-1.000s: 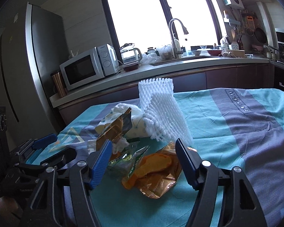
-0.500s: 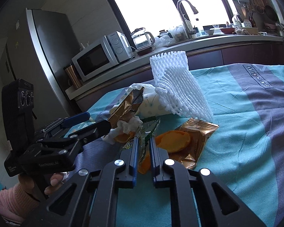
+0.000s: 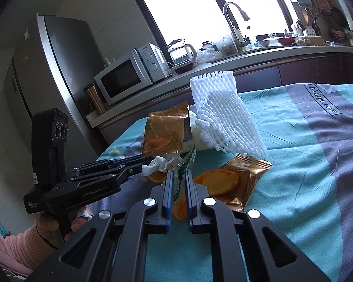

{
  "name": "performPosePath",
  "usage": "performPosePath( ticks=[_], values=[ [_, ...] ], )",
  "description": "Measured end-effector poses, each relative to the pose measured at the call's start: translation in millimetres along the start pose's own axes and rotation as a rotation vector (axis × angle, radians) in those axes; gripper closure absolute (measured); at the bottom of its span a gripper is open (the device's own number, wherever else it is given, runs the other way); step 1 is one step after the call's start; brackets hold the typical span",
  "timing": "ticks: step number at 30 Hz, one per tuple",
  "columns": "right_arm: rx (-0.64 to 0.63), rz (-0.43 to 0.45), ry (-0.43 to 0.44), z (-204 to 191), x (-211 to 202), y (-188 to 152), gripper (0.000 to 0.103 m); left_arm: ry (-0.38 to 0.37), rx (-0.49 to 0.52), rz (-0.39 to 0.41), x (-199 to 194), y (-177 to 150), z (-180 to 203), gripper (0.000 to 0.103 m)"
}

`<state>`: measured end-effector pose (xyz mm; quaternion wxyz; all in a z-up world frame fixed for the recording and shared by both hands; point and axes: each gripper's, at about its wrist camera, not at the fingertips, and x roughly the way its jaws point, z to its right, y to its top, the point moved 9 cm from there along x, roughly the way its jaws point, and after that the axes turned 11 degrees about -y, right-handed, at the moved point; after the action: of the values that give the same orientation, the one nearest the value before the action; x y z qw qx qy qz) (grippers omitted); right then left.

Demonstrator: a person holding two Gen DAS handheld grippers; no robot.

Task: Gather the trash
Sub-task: 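Grasp the gold wrapper with the left tool while the right tool grasps the green wrapper, then carry both wrappers to the teal bin and open both tools to drop them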

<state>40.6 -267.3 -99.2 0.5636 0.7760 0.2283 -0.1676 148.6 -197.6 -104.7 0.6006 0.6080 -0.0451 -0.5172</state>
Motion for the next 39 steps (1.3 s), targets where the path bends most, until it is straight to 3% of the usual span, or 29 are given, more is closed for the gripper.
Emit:
performPosePath(
  ticks=[3, 6, 21, 27, 39],
  values=[
    [-0.007, 0.009, 0.001, -0.9, -3.1, 2.3, 0.094, -0.009, -0.013, 0.016, -6.5, 0.6, -1.6, 0.099],
    [-0.013, 0.020, 0.002, -2.2, -7.5, 4.8, 0.095, -0.014, -0.023, 0.035, -16.6, 1.7, -4.1, 0.101],
    [-0.073, 0.087, 0.081, -44.0, -32.7, 29.3, 0.095, 0.052, -0.083, 0.129, -105.8, -18.7, -39.1, 0.102],
    [-0.121, 0.050, 0.167, -88.7, -16.1, 25.0, 0.095, 0.119, -0.129, 0.159, -152.0, -41.3, -66.8, 0.102],
    [-0.254, -0.060, 0.396, -212.1, 33.1, 15.6, 0.095, 0.320, -0.279, 0.232, -250.4, -92.8, -142.2, 0.102]
  ],
)
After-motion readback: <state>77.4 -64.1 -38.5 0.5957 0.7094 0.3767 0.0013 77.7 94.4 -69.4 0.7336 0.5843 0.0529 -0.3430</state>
